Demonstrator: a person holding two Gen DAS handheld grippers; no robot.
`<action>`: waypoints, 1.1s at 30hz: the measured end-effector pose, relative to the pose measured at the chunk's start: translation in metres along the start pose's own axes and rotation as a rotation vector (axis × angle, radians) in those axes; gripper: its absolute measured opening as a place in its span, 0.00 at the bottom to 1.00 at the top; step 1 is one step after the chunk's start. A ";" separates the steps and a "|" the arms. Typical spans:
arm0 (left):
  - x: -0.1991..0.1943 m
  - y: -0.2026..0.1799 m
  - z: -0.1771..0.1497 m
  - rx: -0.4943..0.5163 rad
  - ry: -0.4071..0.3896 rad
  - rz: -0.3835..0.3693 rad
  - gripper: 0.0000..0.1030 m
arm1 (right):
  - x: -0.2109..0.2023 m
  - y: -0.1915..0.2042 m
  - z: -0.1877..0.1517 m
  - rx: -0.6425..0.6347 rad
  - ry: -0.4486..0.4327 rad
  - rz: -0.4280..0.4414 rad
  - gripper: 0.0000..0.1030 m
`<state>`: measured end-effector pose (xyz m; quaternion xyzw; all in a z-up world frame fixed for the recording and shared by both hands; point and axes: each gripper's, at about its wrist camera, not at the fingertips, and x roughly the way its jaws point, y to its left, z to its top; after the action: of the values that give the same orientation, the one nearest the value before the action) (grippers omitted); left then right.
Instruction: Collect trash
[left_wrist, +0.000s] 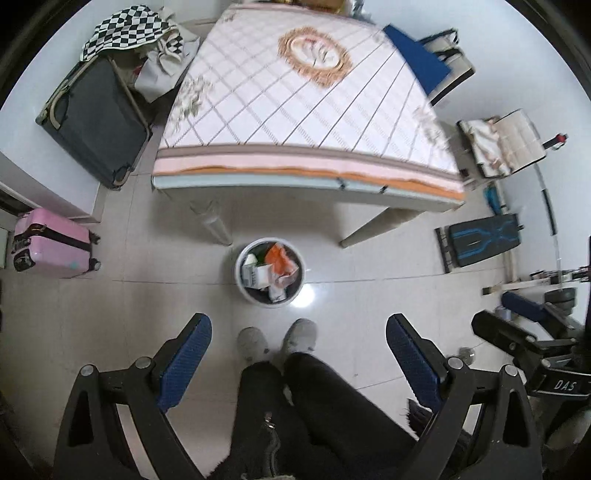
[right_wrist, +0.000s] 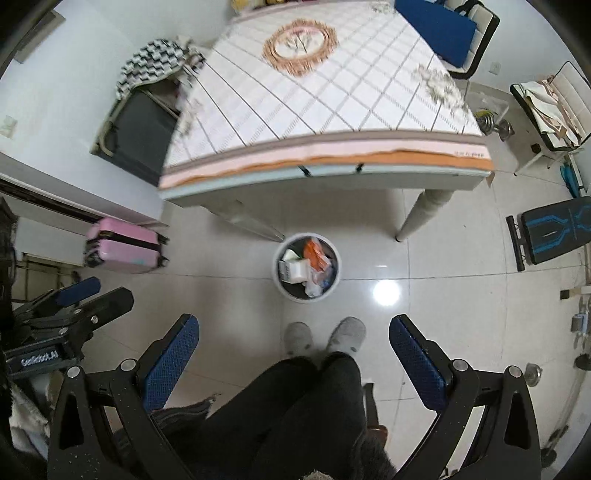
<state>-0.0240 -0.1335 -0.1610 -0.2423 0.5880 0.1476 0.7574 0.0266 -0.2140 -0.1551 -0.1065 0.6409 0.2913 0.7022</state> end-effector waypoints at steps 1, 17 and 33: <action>-0.008 -0.001 0.001 -0.001 -0.009 -0.014 0.94 | -0.012 0.001 -0.001 0.000 -0.006 0.013 1.00; -0.090 -0.019 -0.015 0.011 -0.110 -0.168 0.94 | -0.090 0.022 -0.018 -0.029 -0.045 0.182 1.00; -0.098 -0.012 -0.018 0.003 -0.132 -0.187 1.00 | -0.093 0.032 -0.019 -0.058 -0.016 0.221 1.00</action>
<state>-0.0583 -0.1472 -0.0676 -0.2848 0.5120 0.0910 0.8053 -0.0079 -0.2236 -0.0619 -0.0531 0.6344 0.3860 0.6676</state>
